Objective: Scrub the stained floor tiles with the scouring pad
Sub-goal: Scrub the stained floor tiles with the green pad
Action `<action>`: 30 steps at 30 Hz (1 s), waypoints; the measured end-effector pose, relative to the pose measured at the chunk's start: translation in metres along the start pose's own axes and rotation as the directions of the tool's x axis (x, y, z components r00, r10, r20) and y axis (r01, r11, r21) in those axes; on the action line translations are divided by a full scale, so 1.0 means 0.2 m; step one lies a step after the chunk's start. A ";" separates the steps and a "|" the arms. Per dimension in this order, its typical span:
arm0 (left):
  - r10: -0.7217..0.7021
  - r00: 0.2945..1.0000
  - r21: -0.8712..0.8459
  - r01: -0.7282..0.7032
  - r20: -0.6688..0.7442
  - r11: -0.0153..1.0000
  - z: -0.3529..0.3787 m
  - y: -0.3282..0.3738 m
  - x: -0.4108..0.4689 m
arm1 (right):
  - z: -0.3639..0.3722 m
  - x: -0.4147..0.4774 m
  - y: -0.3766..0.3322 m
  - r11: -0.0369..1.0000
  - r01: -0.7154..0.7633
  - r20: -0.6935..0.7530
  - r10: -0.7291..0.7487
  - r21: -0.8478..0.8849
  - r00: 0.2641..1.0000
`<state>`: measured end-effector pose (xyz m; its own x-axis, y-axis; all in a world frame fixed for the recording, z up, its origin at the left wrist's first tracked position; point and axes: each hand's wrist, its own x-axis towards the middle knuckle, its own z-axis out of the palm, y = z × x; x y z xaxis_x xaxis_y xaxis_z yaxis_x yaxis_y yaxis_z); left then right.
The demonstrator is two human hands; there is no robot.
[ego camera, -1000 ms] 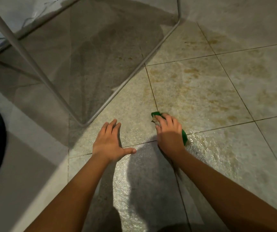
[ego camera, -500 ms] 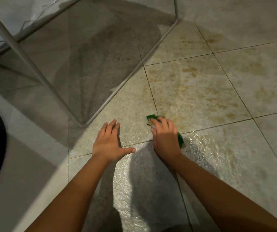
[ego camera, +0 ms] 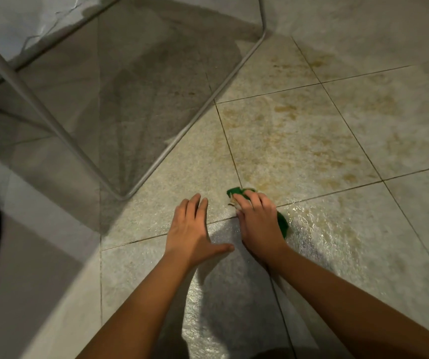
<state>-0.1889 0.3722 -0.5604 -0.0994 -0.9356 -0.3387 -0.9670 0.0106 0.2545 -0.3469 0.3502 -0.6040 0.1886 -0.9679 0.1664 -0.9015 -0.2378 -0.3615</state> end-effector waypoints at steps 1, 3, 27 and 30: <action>-0.008 1.000 -0.006 0.008 0.003 1.000 0.00 0.01 0.01 | -0.01 0.04 0.01 1.000 -0.009 0.005 0.009 0.002 1.000; -0.030 0.999 -0.015 0.030 0.010 0.999 0.00 0.02 0.02 | -0.03 0.08 0.03 0.999 -0.028 -0.018 0.027 -0.016 0.999; -0.099 0.990 0.041 0.096 0.103 0.995 -0.03 0.09 0.02 | -0.16 -0.10 0.15 0.998 -0.064 -0.038 0.063 -0.014 0.997; -0.066 0.992 0.009 0.065 0.105 0.998 -0.03 0.11 0.01 | -0.20 -0.16 0.23 0.982 -0.190 -0.047 0.190 0.000 0.981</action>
<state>-0.2094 0.3690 -0.5491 -0.0597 -0.8922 -0.4476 -0.9735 -0.0471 0.2238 -0.4100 0.3727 -0.5894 -0.0043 -0.9905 0.1378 -0.9209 -0.0498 -0.3866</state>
